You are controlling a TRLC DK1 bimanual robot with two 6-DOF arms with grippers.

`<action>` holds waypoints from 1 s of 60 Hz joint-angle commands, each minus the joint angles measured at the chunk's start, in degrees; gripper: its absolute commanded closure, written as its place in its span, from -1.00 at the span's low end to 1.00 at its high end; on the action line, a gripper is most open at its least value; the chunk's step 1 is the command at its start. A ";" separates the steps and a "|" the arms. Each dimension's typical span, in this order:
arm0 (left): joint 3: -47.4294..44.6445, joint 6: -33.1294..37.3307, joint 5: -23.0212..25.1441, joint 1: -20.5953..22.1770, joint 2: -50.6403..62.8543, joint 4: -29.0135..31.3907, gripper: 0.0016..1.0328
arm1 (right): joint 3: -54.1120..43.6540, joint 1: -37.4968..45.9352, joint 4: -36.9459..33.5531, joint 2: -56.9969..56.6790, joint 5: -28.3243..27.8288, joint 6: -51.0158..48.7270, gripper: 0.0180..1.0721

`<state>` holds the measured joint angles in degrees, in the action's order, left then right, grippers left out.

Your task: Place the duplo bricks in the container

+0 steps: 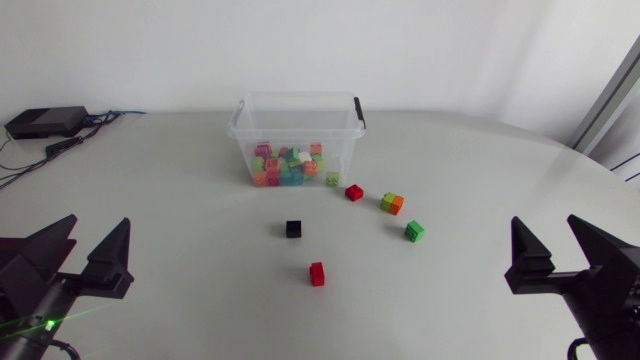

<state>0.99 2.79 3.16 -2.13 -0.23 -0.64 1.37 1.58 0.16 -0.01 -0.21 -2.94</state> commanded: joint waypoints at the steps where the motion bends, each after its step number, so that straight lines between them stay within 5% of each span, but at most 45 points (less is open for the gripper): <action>1: -1.08 -0.94 0.53 0.46 -0.56 -0.23 -0.91 | -1.45 -0.27 -0.52 -0.25 -0.23 1.27 -0.93; 35: -0.20 -0.77 0.53 0.29 -0.65 -0.23 -0.91 | -1.01 -0.27 -0.25 -0.43 -0.23 1.18 -0.93; 50: 7.36 -0.68 0.53 0.46 0.49 4.51 -0.91 | 3.56 -1.76 -3.15 -0.25 0.56 1.27 -0.93; 60: 15.62 -0.85 0.62 2.22 12.36 5.13 -0.91 | 8.30 -2.64 -3.86 3.53 0.82 1.27 -0.90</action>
<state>11.94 2.79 3.16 -1.02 6.35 4.29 6.28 -0.51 -3.25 1.06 0.21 -2.94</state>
